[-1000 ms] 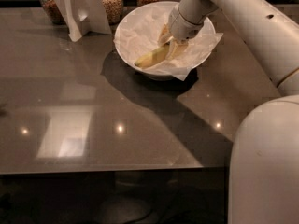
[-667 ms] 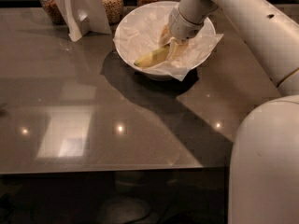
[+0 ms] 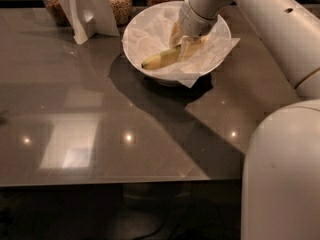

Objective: Pick banana from white bowl

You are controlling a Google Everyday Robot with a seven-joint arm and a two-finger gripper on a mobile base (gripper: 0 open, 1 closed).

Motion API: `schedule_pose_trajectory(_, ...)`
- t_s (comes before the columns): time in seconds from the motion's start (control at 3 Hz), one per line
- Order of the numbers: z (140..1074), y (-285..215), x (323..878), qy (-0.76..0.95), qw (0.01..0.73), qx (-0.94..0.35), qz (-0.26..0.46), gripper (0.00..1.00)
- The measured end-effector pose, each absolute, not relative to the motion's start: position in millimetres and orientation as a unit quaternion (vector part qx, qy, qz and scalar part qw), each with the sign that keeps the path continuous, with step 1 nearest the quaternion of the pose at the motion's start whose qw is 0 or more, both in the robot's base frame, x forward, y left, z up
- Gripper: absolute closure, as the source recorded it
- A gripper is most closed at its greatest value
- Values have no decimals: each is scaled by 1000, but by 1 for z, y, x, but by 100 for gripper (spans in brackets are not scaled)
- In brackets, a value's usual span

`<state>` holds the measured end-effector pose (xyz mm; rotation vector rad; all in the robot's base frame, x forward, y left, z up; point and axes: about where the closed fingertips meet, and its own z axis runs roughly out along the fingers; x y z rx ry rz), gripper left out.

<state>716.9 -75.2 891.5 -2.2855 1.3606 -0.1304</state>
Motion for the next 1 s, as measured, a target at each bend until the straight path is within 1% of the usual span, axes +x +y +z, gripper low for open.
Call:
schedule_pose_trajectory(0.67, 933, -73, 707, 492, 231, -836, -68, 100)
schedule_pose_trajectory(1.0, 962, -74, 695, 496, 237, -833, -64, 100)
